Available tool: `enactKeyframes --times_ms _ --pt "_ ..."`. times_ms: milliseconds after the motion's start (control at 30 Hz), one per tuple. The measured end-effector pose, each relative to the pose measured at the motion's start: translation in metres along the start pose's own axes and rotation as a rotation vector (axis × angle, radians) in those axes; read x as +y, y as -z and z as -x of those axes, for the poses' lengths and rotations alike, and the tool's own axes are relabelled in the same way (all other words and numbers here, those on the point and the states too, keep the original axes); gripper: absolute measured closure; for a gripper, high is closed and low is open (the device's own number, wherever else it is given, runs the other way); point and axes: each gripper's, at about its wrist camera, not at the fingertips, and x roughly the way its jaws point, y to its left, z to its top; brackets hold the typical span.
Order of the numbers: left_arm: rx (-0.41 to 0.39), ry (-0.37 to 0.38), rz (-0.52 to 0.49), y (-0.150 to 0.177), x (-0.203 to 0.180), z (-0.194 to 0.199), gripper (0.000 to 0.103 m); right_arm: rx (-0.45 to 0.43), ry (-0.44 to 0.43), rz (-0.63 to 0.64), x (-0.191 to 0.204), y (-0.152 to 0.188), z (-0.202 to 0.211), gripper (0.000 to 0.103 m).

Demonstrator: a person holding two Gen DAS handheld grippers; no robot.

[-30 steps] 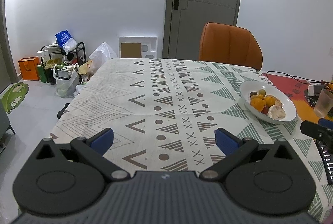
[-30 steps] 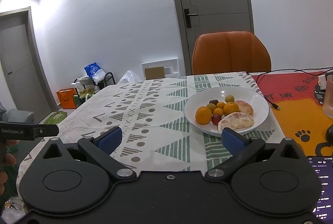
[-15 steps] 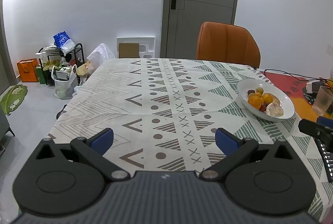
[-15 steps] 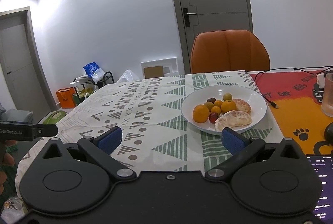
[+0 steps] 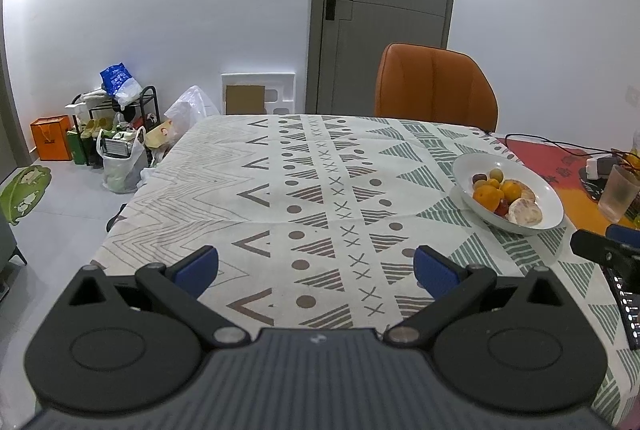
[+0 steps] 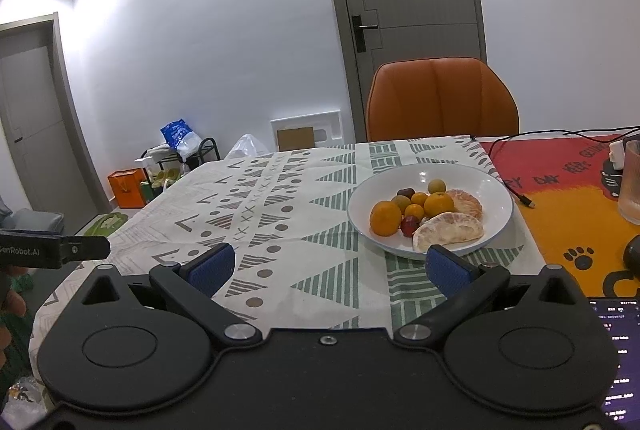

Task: Organize fruits

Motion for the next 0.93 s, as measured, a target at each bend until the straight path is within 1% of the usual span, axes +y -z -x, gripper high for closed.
enactKeyframes --times_ms 467,700,933 --pt "-0.001 0.01 0.006 0.001 0.0 -0.001 0.0 0.004 0.002 0.002 0.0 0.0 -0.001 0.0" --pt "0.003 0.029 -0.003 -0.001 -0.005 -0.01 0.0 0.021 0.009 -0.004 -0.002 0.001 -0.009 0.0" --pt "0.027 0.065 -0.017 -0.007 -0.013 -0.029 0.0 0.048 0.032 -0.034 -0.012 0.004 -0.022 0.0"
